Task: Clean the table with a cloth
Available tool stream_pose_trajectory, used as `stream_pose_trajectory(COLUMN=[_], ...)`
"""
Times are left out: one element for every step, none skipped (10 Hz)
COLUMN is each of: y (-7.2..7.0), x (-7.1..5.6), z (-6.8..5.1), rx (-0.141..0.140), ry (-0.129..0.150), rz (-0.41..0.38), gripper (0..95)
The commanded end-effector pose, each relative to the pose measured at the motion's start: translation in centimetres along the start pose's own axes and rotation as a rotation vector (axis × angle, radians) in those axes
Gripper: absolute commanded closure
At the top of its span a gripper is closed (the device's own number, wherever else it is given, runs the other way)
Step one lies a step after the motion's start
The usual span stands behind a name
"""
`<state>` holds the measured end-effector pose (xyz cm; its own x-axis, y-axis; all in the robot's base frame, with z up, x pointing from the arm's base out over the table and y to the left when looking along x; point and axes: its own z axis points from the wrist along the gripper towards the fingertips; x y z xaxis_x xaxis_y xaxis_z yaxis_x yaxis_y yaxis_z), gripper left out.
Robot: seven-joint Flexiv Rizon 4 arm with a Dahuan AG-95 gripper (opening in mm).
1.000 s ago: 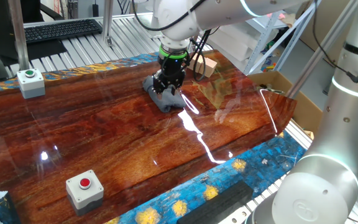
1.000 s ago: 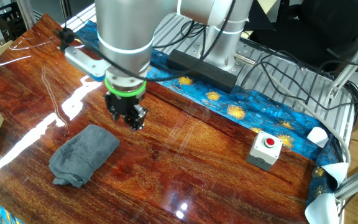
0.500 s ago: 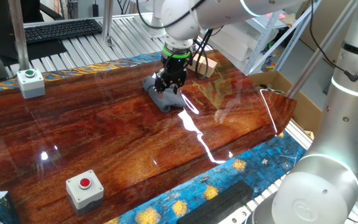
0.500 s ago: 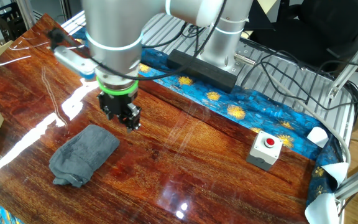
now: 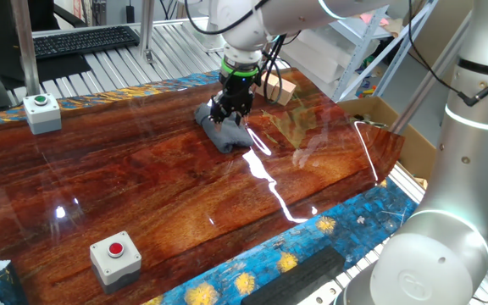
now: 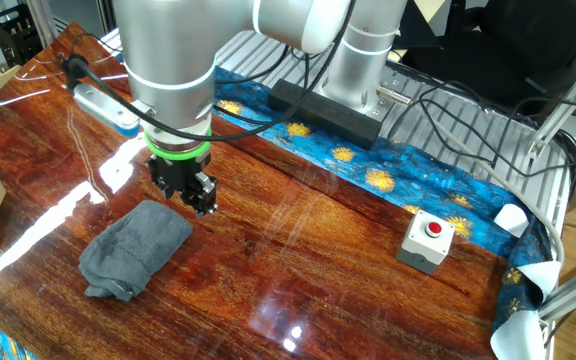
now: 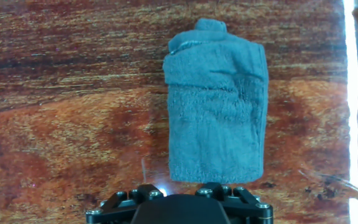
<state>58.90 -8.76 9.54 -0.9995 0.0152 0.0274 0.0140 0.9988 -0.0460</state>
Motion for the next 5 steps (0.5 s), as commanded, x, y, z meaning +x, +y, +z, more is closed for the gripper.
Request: stream_pose_trajectory(y=[-0.22, -0.54, -0.67, -0.96, -1.04], x=[-0.38, -0.75, -0.90, -1.27, -1.37], z=[0.06, 0.16, 0.21, 0.55, 1.04], rx=[-0.001, -0.002, -0.002, -0.009, -0.010], ry=[0.000, 0.001, 0.000, -0.005, -0.017], rz=[0.000, -0.005, -0.009, -0.012, -0.012], gripper=[38.0, 38.0, 38.0, 38.0, 38.0])
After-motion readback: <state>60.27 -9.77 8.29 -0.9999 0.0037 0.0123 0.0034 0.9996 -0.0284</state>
